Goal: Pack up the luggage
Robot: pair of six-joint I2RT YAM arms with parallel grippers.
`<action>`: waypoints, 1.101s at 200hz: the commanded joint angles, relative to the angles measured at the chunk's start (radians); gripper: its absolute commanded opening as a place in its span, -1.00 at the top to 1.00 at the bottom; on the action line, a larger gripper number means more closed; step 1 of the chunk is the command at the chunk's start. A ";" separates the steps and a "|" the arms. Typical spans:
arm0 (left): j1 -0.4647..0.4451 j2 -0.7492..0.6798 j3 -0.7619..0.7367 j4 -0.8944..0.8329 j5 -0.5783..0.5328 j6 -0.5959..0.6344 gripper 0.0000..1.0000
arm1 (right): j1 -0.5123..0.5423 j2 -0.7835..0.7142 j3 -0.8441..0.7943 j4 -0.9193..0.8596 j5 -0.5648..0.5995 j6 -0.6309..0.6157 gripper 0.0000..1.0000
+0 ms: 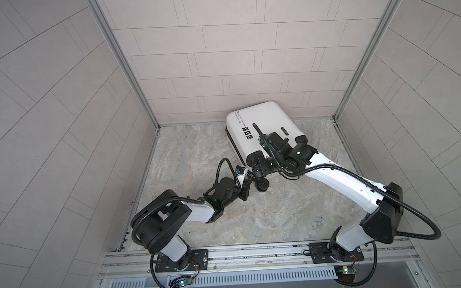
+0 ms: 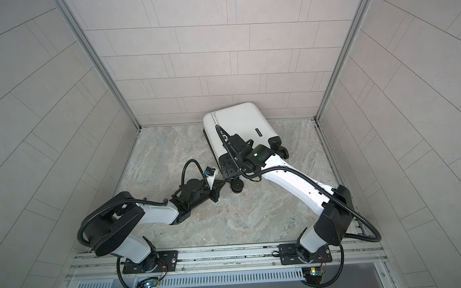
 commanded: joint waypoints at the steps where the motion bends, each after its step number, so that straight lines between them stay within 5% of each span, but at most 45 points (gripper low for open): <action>1: -0.017 -0.005 -0.004 0.075 0.025 -0.004 1.00 | -0.003 -0.026 -0.011 -0.056 0.053 -0.016 -0.78; 44: -0.016 -0.003 -0.002 0.071 0.022 -0.006 1.00 | -0.028 -0.051 0.009 -0.172 0.186 -0.059 -0.78; 83: -0.017 -0.013 -0.005 0.058 0.020 -0.005 1.00 | -0.207 -0.150 -0.075 -0.136 0.219 -0.095 -0.88; 141: -0.016 -0.013 0.000 0.052 0.022 -0.001 1.00 | -0.499 -0.193 -0.113 -0.133 0.212 -0.165 -0.95; 220: -0.014 -0.019 0.013 0.031 0.032 -0.001 1.00 | -0.598 -0.127 -0.167 -0.029 0.124 -0.258 -0.97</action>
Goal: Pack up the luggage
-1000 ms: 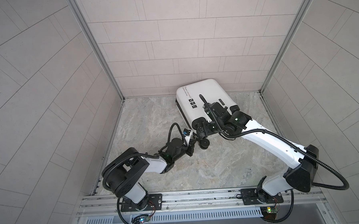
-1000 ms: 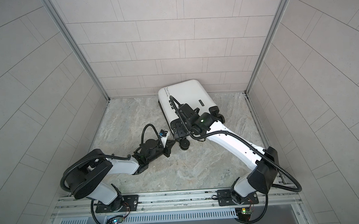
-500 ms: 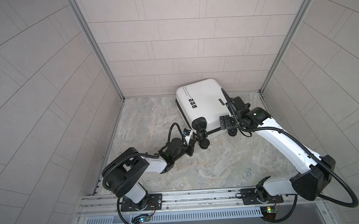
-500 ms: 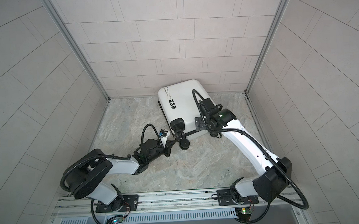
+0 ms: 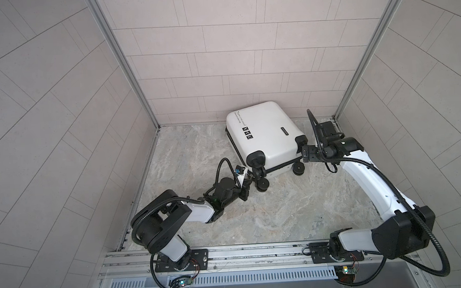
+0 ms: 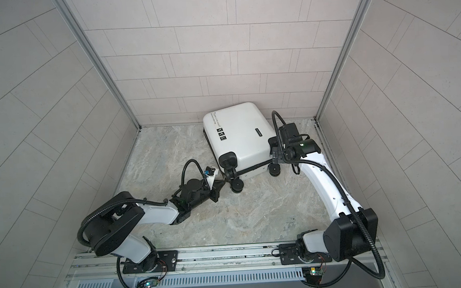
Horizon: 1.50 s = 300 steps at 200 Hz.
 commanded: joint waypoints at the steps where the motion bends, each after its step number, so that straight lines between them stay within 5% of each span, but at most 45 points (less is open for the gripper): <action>1: -0.012 -0.019 0.014 0.031 0.035 0.002 1.00 | -0.014 0.033 0.009 0.044 -0.042 -0.053 -0.97; 97: 0.003 -0.021 0.065 -0.022 0.089 0.002 1.00 | -0.020 0.202 0.092 0.027 -0.075 -0.171 -0.81; 214: -0.026 -0.114 0.032 -0.084 0.028 0.049 1.00 | 0.004 0.220 0.093 0.018 -0.138 -0.131 0.63; 300: -0.173 -0.181 0.040 -0.134 -0.128 0.124 1.00 | 0.090 0.189 0.066 0.034 -0.162 -0.019 0.98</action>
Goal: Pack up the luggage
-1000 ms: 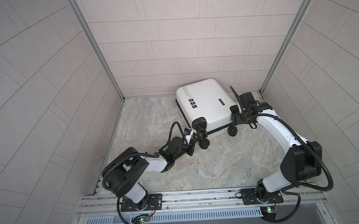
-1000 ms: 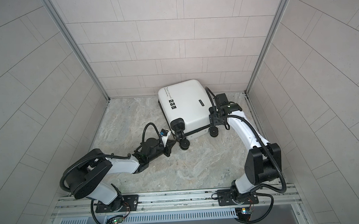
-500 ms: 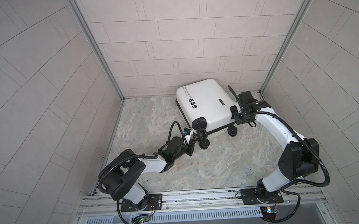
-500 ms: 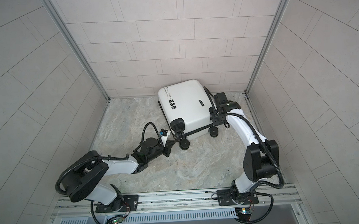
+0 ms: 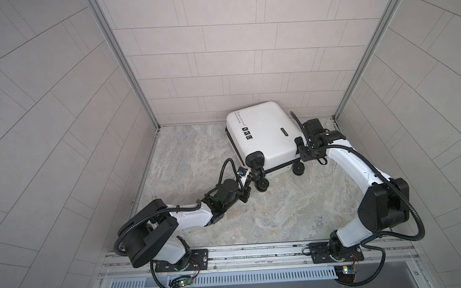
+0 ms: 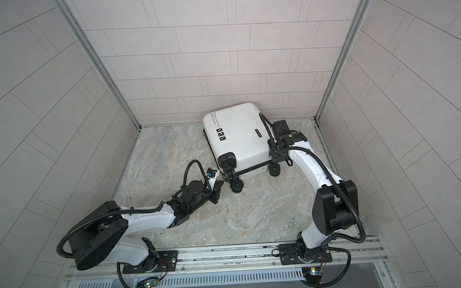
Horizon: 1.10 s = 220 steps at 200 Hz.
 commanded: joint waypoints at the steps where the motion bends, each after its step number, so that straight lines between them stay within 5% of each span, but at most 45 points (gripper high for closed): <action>1: -0.077 -0.038 0.014 0.082 0.070 0.048 1.00 | 0.062 -0.022 -0.005 0.009 -0.092 0.136 0.98; 220: -0.255 0.097 0.158 0.176 -0.030 0.067 1.00 | 0.236 -0.042 0.062 0.017 -0.118 0.225 1.00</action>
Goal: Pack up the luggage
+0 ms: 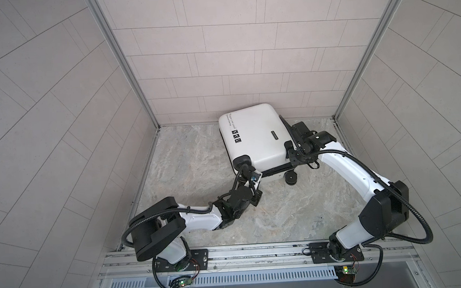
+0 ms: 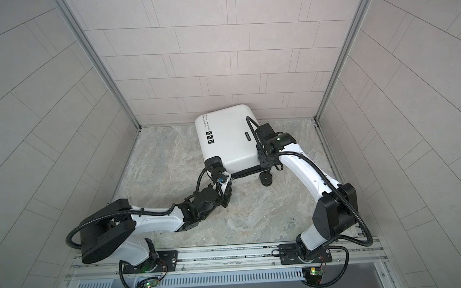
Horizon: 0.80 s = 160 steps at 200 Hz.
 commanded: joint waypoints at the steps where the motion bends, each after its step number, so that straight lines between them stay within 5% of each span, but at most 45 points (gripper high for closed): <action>1: -0.069 0.004 0.066 0.137 0.193 0.018 1.00 | 0.042 -0.019 0.006 0.146 -0.127 0.043 1.00; 160: -0.129 0.214 0.292 0.110 0.244 0.017 1.00 | 0.077 -0.018 -0.049 0.198 -0.164 0.068 1.00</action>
